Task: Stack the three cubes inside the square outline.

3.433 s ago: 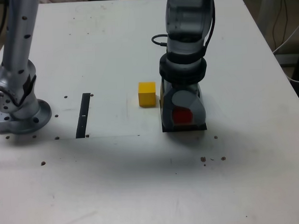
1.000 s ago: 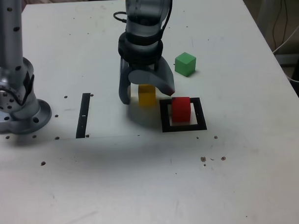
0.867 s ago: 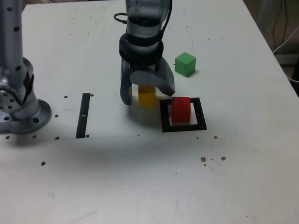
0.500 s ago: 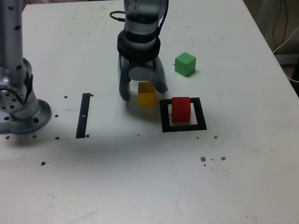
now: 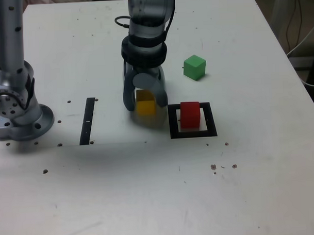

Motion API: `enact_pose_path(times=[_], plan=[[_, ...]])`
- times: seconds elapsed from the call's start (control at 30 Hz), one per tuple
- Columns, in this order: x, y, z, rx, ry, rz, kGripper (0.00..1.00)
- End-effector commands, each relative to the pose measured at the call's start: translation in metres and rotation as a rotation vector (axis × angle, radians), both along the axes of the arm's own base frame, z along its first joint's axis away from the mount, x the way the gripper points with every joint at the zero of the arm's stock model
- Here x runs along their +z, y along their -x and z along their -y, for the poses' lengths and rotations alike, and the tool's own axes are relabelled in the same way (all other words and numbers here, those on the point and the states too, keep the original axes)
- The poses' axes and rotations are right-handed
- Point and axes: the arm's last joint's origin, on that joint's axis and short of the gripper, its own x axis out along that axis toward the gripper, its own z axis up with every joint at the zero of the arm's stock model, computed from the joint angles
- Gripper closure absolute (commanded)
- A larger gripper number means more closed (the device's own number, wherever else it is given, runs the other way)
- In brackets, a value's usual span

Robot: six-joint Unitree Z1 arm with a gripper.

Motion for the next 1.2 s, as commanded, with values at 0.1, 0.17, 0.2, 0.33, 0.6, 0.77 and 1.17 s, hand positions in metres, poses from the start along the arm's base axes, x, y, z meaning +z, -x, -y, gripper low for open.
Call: enact_pose_path(times=[0.1, 0.17, 0.2, 0.33, 0.6, 0.77, 1.17], plan=[[0.001, -0.002, 0.0, -0.018, 0.003, 0.037, 0.71], [0.001, -0.004, 0.0, -0.025, 0.005, 0.047, 0.75], [0.001, -0.004, 0.0, -0.029, 0.006, 0.05, 0.76], [0.005, -0.006, 0.001, -0.045, 0.013, 0.05, 0.77], [0.045, -0.008, 0.005, -0.066, 0.014, 0.055, 0.78], [0.077, -0.016, 0.013, -0.07, 0.004, 0.083, 0.78], [0.088, -0.048, 0.038, -0.06, 0.021, 0.097, 0.77]])
